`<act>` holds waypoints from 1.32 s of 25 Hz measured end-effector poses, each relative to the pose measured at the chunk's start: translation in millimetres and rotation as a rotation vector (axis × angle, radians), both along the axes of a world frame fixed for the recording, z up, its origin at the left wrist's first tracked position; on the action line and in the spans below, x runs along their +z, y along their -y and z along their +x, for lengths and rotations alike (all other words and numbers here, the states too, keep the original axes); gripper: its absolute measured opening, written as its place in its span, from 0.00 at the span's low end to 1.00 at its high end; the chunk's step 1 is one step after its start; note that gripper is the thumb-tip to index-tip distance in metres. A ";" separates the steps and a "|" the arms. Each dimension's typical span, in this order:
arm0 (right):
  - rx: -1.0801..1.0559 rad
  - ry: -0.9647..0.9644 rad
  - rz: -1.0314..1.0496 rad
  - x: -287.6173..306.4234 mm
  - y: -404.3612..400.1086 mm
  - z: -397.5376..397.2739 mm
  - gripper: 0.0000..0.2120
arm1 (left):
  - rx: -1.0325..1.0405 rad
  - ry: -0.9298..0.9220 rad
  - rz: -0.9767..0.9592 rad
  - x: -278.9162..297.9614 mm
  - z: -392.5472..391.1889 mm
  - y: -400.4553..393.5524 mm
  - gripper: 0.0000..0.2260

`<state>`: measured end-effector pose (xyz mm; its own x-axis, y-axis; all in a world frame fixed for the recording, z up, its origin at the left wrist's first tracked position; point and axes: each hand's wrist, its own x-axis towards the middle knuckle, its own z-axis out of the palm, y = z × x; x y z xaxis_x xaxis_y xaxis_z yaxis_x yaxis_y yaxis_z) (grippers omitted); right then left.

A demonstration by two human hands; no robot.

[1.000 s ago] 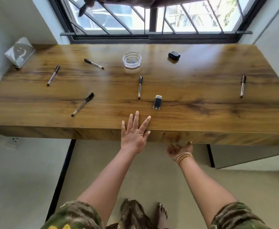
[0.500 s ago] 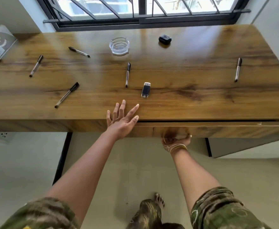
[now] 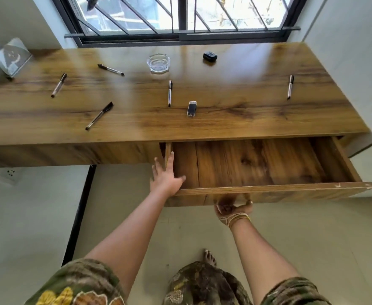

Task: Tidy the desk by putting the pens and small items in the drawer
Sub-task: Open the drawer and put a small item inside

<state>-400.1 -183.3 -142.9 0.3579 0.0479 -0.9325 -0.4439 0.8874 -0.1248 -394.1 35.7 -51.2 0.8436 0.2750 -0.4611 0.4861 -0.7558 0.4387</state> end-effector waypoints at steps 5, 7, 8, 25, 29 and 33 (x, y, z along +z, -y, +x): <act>0.313 -0.044 -0.566 4.5 3.9 -61.0 0.20 | 0.077 -0.012 -0.004 -1.5 -63.8 16.0 0.47; 0.268 -0.086 -0.997 19.3 0.7 -79.3 0.13 | 0.104 -0.028 0.003 1.1 -79.0 17.7 0.47; 0.161 -0.065 -1.144 35.4 -1.3 -87.4 0.14 | 0.116 -0.028 0.008 2.7 -85.2 18.6 0.47; 1.786 0.732 -2.128 78.2 -9.5 -174.9 0.33 | 0.106 -0.051 0.068 5.5 -188.3 54.7 0.42; 1.814 0.763 -2.111 80.0 -4.8 -209.1 0.33 | 0.062 -0.048 0.111 -1.2 -218.9 56.9 0.41; 1.825 0.787 -2.102 84.5 -2.5 -208.0 0.32 | 0.066 -0.034 0.113 -0.1 -224.3 56.3 0.37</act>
